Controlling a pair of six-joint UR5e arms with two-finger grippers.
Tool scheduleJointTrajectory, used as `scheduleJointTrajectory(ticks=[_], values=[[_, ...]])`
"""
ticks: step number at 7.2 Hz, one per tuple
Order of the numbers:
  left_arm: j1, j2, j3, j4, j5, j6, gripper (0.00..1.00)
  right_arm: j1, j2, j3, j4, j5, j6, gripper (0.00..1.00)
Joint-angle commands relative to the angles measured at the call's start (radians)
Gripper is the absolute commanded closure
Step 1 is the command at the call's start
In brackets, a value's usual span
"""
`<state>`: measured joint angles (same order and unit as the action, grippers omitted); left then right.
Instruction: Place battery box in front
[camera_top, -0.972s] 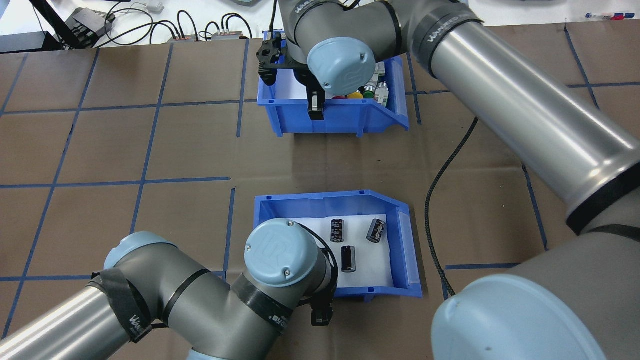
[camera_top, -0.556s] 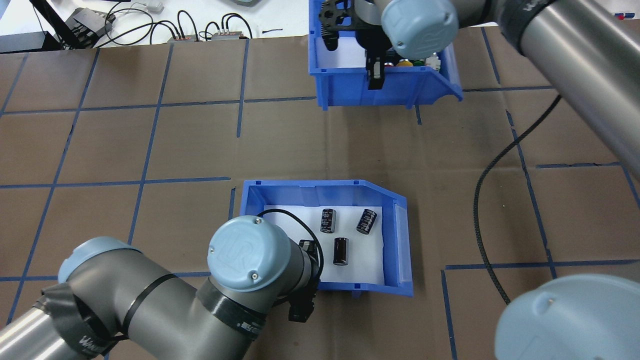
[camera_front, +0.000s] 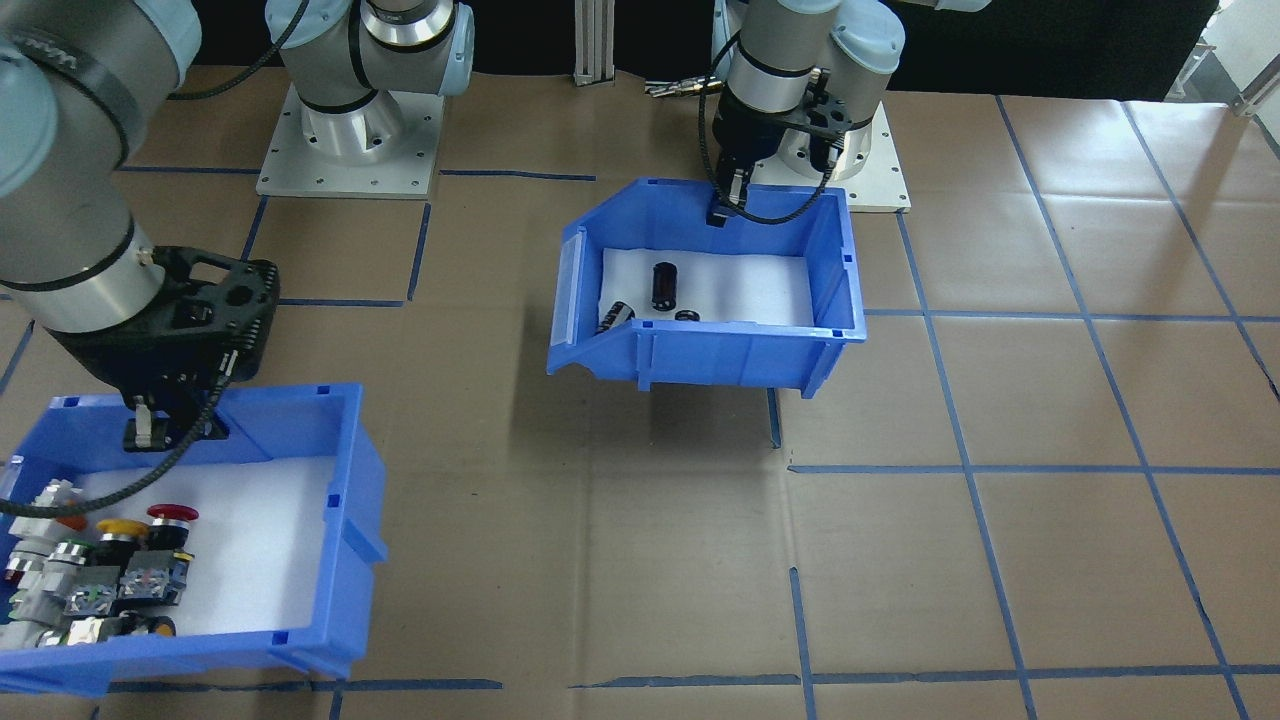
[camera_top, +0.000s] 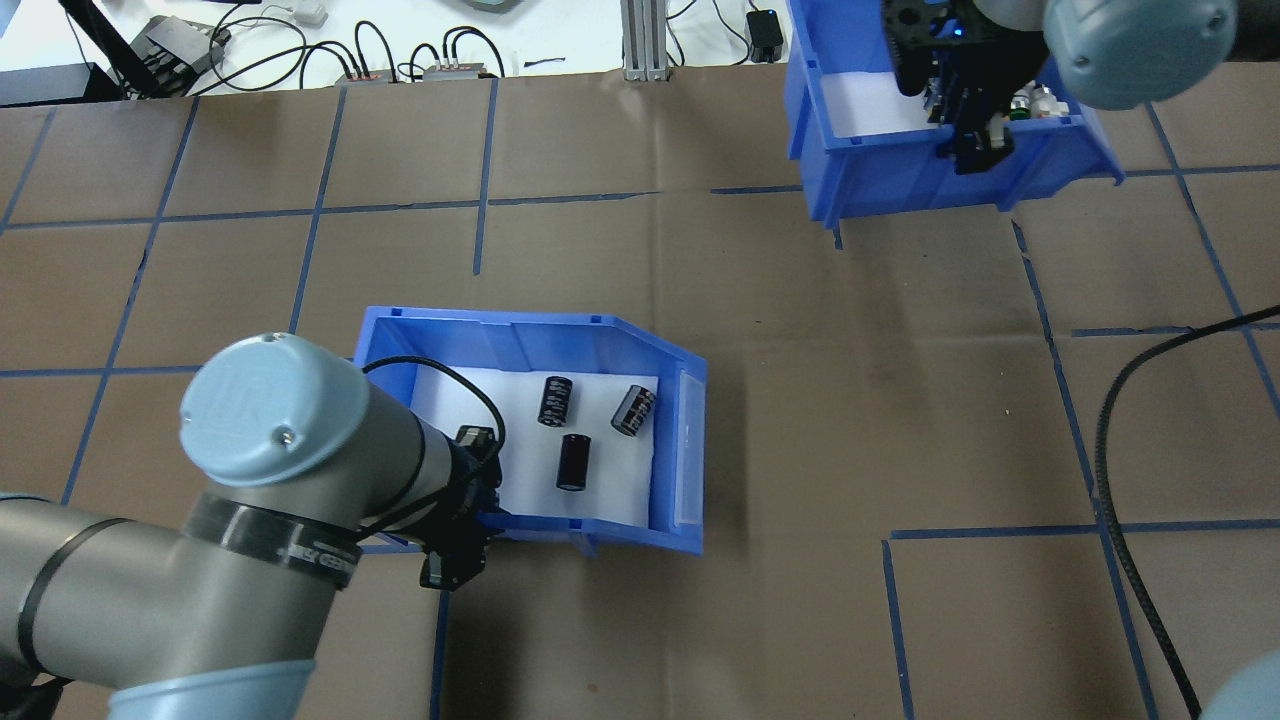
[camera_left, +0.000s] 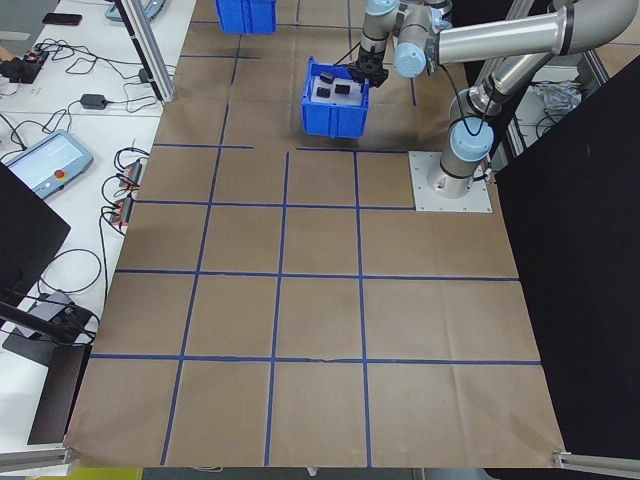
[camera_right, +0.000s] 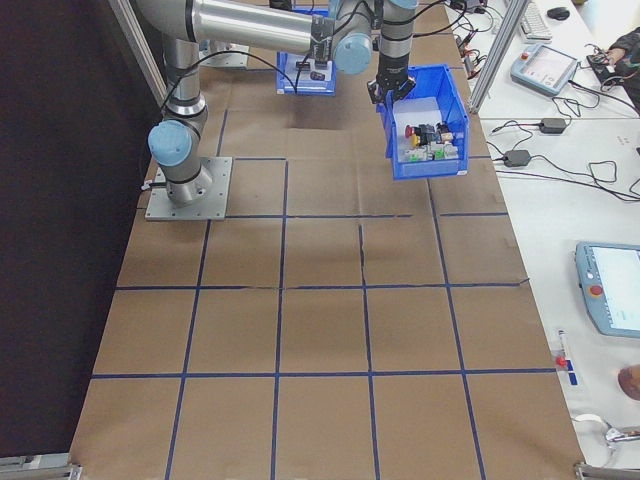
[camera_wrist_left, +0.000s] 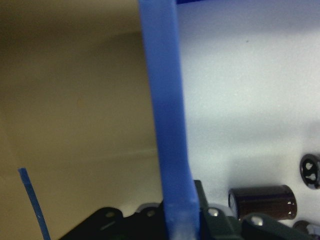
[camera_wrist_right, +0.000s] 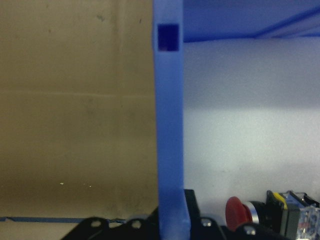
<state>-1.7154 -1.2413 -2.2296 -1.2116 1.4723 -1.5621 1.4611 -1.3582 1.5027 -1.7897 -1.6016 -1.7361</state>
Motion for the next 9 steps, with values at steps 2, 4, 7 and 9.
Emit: scheduleJointTrajectory(ticks=[2,4,7,9], values=[[0.163,-0.201,0.184,-0.013,0.026,0.168,1.0,-0.187,-0.194,0.25,-0.003,-0.012,-0.201,0.96],[0.155,-0.41,0.4,-0.01,0.026,0.162,1.0,-0.231,-0.286,0.38,-0.025,-0.046,-0.256,0.96],[0.042,-0.662,0.666,0.007,0.017,0.069,0.99,-0.235,-0.305,0.399,-0.046,-0.047,-0.255,0.96],[-0.077,-0.777,0.801,0.01,0.014,-0.079,0.99,-0.234,-0.305,0.41,-0.045,-0.046,-0.247,0.96]])
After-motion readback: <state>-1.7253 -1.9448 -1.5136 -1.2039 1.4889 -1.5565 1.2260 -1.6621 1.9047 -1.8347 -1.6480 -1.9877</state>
